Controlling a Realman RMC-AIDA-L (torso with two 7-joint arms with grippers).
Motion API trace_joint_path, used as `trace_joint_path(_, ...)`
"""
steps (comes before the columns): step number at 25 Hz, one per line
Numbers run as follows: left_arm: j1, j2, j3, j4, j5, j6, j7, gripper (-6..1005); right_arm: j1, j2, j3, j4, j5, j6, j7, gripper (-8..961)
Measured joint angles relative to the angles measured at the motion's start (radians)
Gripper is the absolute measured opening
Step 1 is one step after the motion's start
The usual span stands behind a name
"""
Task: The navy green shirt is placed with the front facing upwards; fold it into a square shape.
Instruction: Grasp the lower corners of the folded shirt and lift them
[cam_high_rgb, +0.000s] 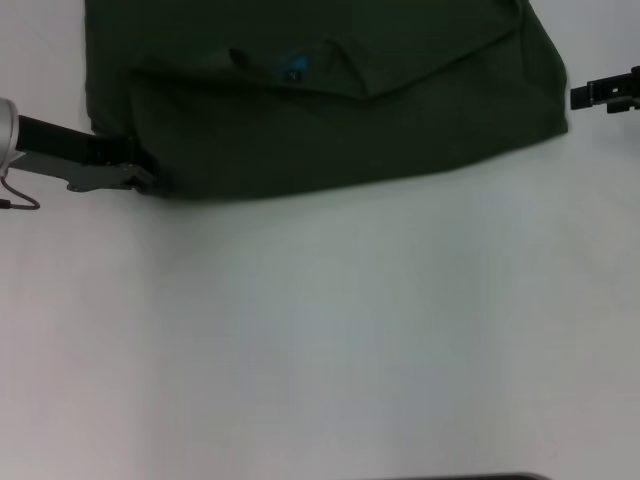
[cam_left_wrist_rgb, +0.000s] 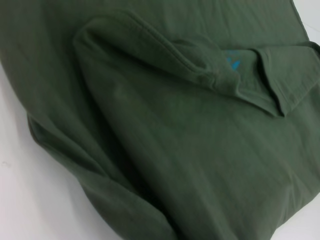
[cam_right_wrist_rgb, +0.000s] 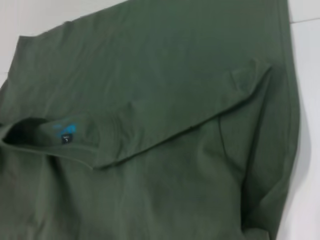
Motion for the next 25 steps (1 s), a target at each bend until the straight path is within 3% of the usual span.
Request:
trace_joint_path(9,-0.007,-0.002,-0.001,0.0,0.0,-0.005,0.0,45,-0.001,0.018,-0.001,0.005,0.016,0.077,-0.023,735)
trace_joint_path(20,-0.003,-0.002,-0.007,0.0,0.0,-0.006,-0.001,48,0.0,0.081,-0.007,0.022,0.018,0.174,-0.084,736)
trace_joint_path(25,-0.002,-0.002,-0.008,0.0,0.0,-0.003,-0.001,49,0.007,0.083,-0.008,0.053,0.016,0.201,-0.105,735)
